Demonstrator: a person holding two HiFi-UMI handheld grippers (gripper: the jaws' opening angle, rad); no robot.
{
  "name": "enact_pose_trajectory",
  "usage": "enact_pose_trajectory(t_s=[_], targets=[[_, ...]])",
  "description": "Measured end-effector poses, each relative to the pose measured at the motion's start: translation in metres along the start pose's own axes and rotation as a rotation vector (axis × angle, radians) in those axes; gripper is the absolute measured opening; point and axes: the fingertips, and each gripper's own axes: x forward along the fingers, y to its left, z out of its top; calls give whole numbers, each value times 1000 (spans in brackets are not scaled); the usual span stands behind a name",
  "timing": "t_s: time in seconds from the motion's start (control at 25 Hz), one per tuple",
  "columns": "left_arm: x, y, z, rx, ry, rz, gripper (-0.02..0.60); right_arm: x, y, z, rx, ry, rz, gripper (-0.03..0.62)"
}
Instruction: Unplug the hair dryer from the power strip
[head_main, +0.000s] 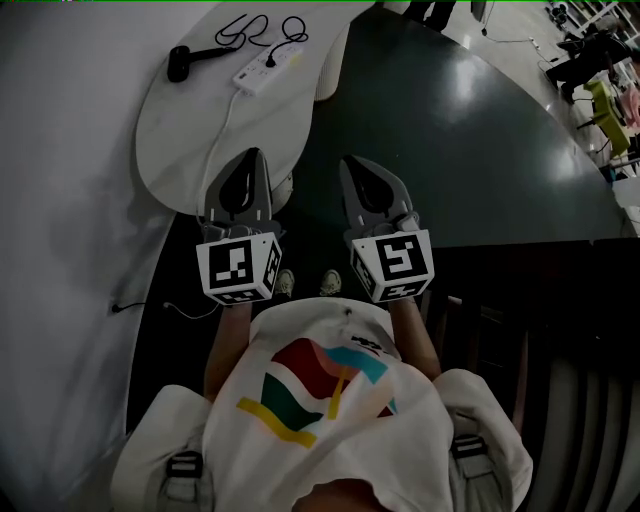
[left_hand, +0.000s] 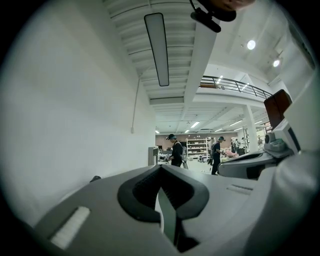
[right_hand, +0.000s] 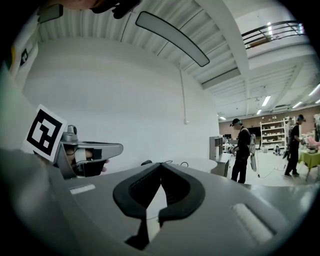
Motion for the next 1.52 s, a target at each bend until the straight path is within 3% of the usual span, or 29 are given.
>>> enact_pose_trajectory(t_s=[0.32,0.84,1.12,1.52], targets=[[18,-30,-6,-28,-19,23,-2,-9,-37,-17,-12,27,53,14],[62,-47,-23,-14,18,32,-2,4,-85,-32,34,43,54,14],[121,-13,-32,-21,30,64,-2,70,-102,-30,23,52,89,14],[254,51,-42,-51,70,127,0,210,-156,-13,40,102,146,14]])
